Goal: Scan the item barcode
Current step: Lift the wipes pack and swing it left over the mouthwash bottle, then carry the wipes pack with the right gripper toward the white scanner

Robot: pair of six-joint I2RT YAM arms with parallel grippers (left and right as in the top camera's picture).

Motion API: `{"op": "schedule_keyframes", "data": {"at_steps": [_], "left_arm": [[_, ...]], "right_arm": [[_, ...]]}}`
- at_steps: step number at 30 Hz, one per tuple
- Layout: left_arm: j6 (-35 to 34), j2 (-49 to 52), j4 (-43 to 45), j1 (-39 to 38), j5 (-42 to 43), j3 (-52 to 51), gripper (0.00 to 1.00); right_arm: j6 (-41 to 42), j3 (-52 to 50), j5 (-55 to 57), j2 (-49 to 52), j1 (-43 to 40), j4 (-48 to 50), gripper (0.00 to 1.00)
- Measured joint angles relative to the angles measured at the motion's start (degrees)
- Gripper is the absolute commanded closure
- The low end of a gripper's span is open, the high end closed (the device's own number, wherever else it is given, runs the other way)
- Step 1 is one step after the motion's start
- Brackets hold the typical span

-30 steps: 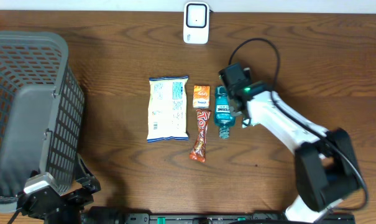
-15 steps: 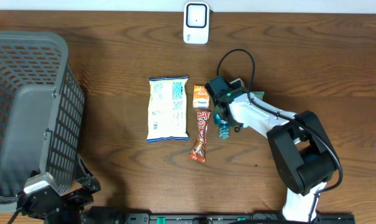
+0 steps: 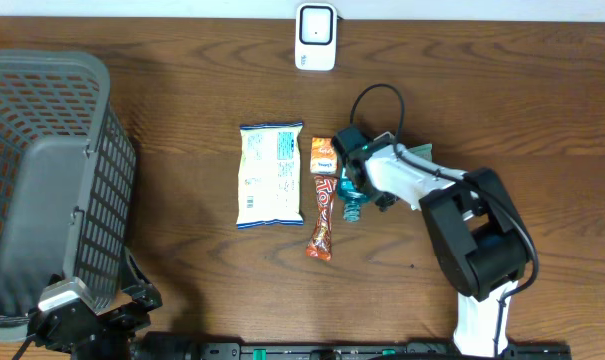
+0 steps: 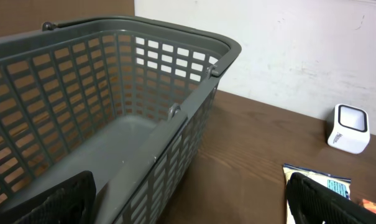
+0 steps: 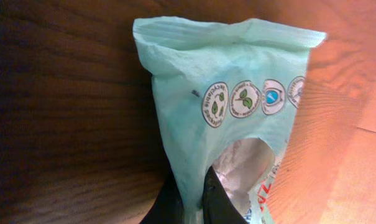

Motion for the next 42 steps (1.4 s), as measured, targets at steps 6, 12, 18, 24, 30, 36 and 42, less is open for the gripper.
{"op": "schedule_keyframes", "data": {"at_steps": [6, 12, 18, 24, 30, 36, 42], "left_arm": [[0.00, 0.00, -0.02, 0.00, 0.00, 0.00, 0.02], [0.00, 0.00, -0.04, 0.00, 0.00, 0.02, 0.02], [0.00, 0.00, -0.07, 0.00, -0.02, 0.04, 0.02], [0.00, 0.00, -0.07, 0.00, -0.02, 0.04, 0.02], [0.00, 0.00, -0.07, 0.00, -0.02, 0.04, 0.02], [0.00, 0.00, -0.07, 0.00, 0.00, 0.04, 0.02], [0.00, 0.00, -0.07, 0.00, 0.00, 0.04, 0.02]], "right_arm": [[-8.04, 3.21, -25.83, -4.94, -6.21, -6.47, 0.99], [-19.28, 3.21, -57.16, -10.69, -14.08, -11.45, 0.99], [-29.94, 3.19, -78.58, -11.43, -19.39, -15.54, 0.99], [-38.51, 3.19, -95.38, -11.43, -20.74, -17.92, 0.99], [-48.43, 3.19, -111.43, -11.43, -20.74, -22.16, 0.99], [-55.36, 3.19, -116.91, -11.43, -20.61, -22.56, 0.99], [-68.26, 3.19, -120.28, -11.43, -18.34, -22.56, 0.99]]}}
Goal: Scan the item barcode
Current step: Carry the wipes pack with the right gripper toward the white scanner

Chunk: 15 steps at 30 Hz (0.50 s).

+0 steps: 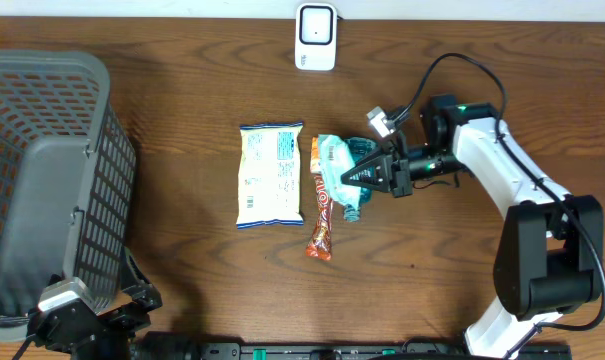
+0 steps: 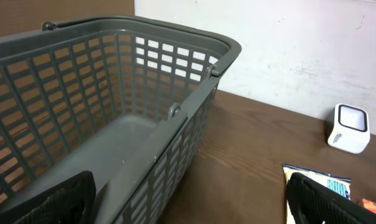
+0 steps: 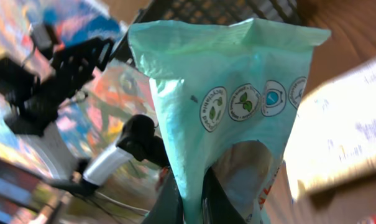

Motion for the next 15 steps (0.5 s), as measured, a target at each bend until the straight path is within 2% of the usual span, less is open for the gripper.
{"op": "schedule_keyframes", "data": {"at_steps": [3, 7, 15], "left_arm": [[0.00, 0.00, 0.00, 0.00, -0.02, 0.00, 0.02], [0.00, 0.00, 0.00, 0.00, -0.02, 0.00, 0.02], [0.00, 0.00, 0.00, 0.00, -0.02, 0.00, 0.02]], "right_arm": [[-6.58, 0.00, -1.66, 0.00, 1.77, 0.07, 0.99], [-11.34, 0.00, -2.58, 0.00, 3.82, 0.07, 0.99], [-14.16, 0.00, -3.21, 0.00, 5.53, -0.24, 0.99]]}}
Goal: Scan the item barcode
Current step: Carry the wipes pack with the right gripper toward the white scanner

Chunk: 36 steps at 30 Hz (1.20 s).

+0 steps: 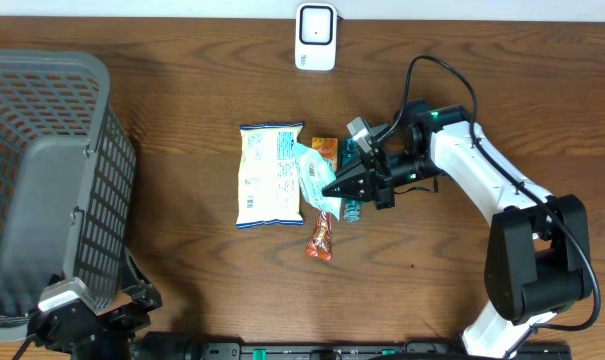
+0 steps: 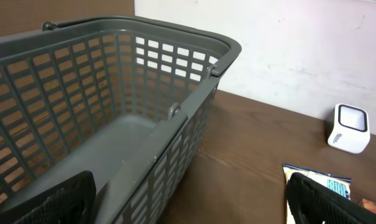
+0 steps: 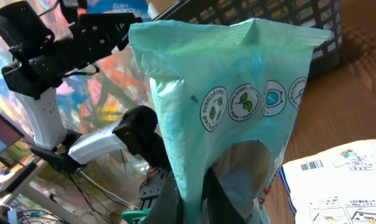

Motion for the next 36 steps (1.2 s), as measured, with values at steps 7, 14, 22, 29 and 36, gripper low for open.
{"op": "schedule_keyframes", "data": {"at_steps": [7, 14, 22, 29, 36], "left_arm": [[0.00, 0.00, 0.00, 0.00, 0.00, 0.00, 0.02], [0.00, 0.00, 0.00, 0.00, 0.02, 0.00, 0.02], [0.00, 0.00, -0.02, 0.00, 0.00, 0.00, 0.02], [0.00, 0.00, -0.04, 0.00, 0.00, 0.00, 0.02], [0.00, 0.00, -0.11, 0.00, 0.02, 0.00, 0.02]], "right_arm": [[-0.57, 0.00, -0.04, 0.00, 0.00, -2.05, 0.99], [-1.09, 0.00, 0.83, 0.00, -0.09, -0.90, 0.99], [17.92, -0.11, 11.34, 0.00, -0.09, 25.75, 0.99], [50.25, 0.26, 35.10, 0.00, 0.59, 42.29, 0.99], [57.81, 4.46, 59.89, 0.00, 4.44, 45.55, 0.99]]}}
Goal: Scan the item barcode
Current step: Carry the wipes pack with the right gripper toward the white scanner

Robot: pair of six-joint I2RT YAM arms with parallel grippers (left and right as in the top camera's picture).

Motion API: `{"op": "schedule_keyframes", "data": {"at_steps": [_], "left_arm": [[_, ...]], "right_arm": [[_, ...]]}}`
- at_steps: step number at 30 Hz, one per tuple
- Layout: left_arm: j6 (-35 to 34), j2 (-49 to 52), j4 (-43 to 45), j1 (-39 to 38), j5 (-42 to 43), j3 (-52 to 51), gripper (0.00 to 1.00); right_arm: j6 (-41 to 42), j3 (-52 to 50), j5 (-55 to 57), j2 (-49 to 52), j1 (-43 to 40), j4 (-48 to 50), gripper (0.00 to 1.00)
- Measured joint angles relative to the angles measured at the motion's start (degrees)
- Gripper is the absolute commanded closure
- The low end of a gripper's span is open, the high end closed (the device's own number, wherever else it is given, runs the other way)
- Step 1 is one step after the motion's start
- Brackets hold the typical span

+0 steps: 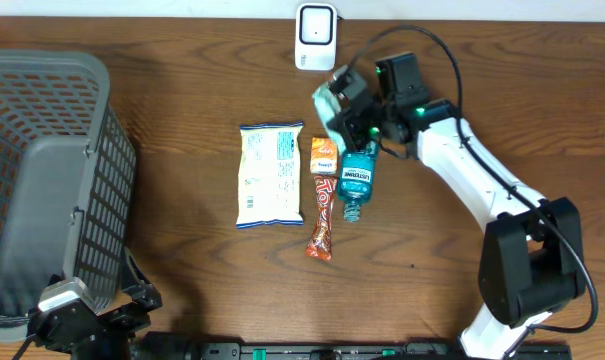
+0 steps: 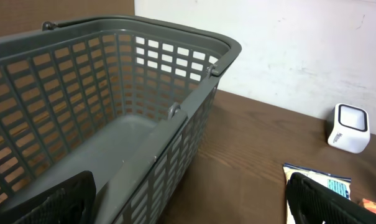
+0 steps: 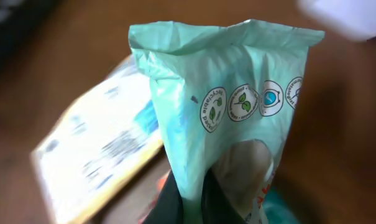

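Note:
My right gripper point(image 1: 348, 108) is shut on a mint-green pouch point(image 1: 329, 102), held in the air just in front of the white scanner point(image 1: 315, 37) at the table's back edge. In the right wrist view the pouch point(image 3: 228, 106) fills the middle, pinched low down between the dark fingers point(image 3: 175, 202), and shows round printed icons. The scanner point(image 3: 346, 12) is a white blur at top right. No barcode on the pouch shows in any view. My left gripper point(image 2: 188, 208) sits open at the front left, beside the basket.
A grey plastic basket point(image 1: 42, 170) takes up the left side. In a row at mid-table lie a white snack bag point(image 1: 271, 175), a small orange pack point(image 1: 323, 157), a red candy bar point(image 1: 323, 215) and a teal bottle point(image 1: 354, 185).
My right gripper, still shut on the green pouch, has moved from over the candy bar and snack bag back to a spot just in front of the scanner. The teal bottle now shows whole. The left arm is unchanged.
At first my right gripper was shut on the green pouch down on the table beside the bottle. Then the pouch hung lifted over the row of items, then a little further left. Now it is at the back by the scanner.

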Motion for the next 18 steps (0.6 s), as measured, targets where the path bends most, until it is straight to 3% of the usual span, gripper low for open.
{"op": "schedule_keyframes", "data": {"at_steps": [9, 18], "left_arm": [[0.02, 0.00, 0.00, 0.00, -0.02, 0.00, 0.02], [0.02, -0.02, -0.09, 0.00, -0.02, 0.07, 0.02]], "right_arm": [[-1.53, 4.09, 19.50, 1.22, 1.75, 7.28, 0.99], [-5.25, 29.90, 26.36, 18.60, 1.62, 0.20, 0.99]]}}
